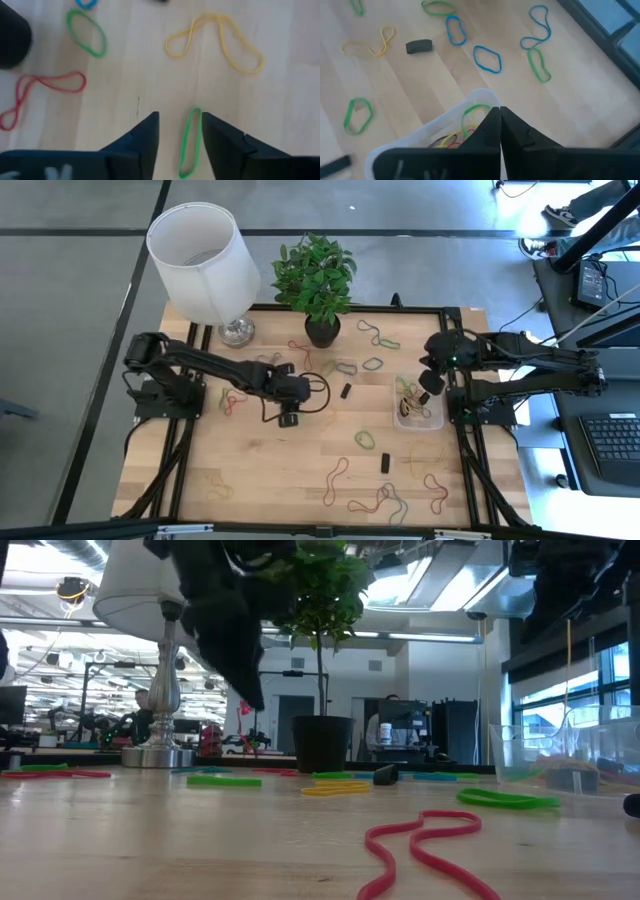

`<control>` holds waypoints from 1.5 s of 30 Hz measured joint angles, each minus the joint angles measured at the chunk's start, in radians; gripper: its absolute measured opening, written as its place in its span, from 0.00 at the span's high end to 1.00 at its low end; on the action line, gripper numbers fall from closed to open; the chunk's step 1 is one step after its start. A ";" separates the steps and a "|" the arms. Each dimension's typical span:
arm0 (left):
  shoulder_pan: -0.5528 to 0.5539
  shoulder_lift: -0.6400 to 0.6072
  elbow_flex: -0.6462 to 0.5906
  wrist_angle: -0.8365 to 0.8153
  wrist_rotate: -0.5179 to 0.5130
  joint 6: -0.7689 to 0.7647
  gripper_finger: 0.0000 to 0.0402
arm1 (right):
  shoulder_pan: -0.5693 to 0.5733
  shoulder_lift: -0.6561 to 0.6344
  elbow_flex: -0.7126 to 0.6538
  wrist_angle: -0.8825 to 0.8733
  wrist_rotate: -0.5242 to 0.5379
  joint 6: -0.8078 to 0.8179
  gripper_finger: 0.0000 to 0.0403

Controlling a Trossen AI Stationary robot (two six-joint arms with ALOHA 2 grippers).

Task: Pick and place rubber bands into bin
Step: Put the green rubber band into the transparent bin

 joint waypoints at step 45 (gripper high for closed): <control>-0.017 -0.096 0.091 0.608 -0.110 0.035 0.99 | 0.069 0.019 -0.343 0.944 -0.243 -0.121 0.74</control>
